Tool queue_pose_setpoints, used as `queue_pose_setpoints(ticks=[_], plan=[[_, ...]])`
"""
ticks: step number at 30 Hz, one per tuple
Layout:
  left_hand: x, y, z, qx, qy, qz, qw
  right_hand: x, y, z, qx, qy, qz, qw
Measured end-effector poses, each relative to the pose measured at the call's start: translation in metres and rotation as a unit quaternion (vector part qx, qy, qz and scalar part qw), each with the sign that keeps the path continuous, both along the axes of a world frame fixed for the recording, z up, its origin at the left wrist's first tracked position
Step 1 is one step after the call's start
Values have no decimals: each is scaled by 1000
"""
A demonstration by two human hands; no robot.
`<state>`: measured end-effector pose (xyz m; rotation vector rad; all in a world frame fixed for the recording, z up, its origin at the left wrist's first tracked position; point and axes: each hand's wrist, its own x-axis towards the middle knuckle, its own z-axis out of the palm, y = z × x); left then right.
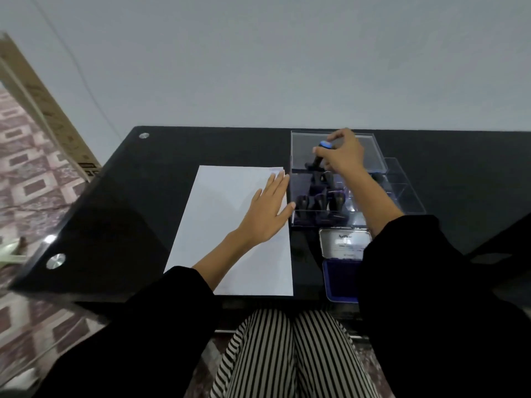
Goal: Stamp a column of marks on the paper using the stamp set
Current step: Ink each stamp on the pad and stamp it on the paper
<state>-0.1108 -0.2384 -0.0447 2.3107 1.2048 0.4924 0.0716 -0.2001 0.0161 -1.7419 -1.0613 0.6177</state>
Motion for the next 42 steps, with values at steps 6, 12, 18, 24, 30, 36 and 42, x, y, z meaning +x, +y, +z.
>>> queue_pose_setpoints(ticks=[6, 12, 18, 24, 30, 36, 42], plan=[[-10, -53, -14, -3, 31, -17, 999, 2, -73, 24, 56, 51, 37, 996], [-4, -92, -26, -13, 38, 2, 999, -7, -147, 12, 32, 40, 53, 997], [-2, -119, -39, -1, 84, -51, 995, -6, -185, -17, -3, -20, 47, 999], [2, -126, -44, 40, 153, -48, 986, -14, -206, -39, -37, -69, 48, 996], [3, -127, -45, 66, 190, -51, 978, -23, -211, -47, -61, -114, 51, 990], [3, -127, -45, 65, 189, -49, 979, -24, -210, -49, -63, -203, 68, 975], [4, -126, -46, 71, 192, -52, 978, -26, -208, -54, -91, -325, 173, 925]])
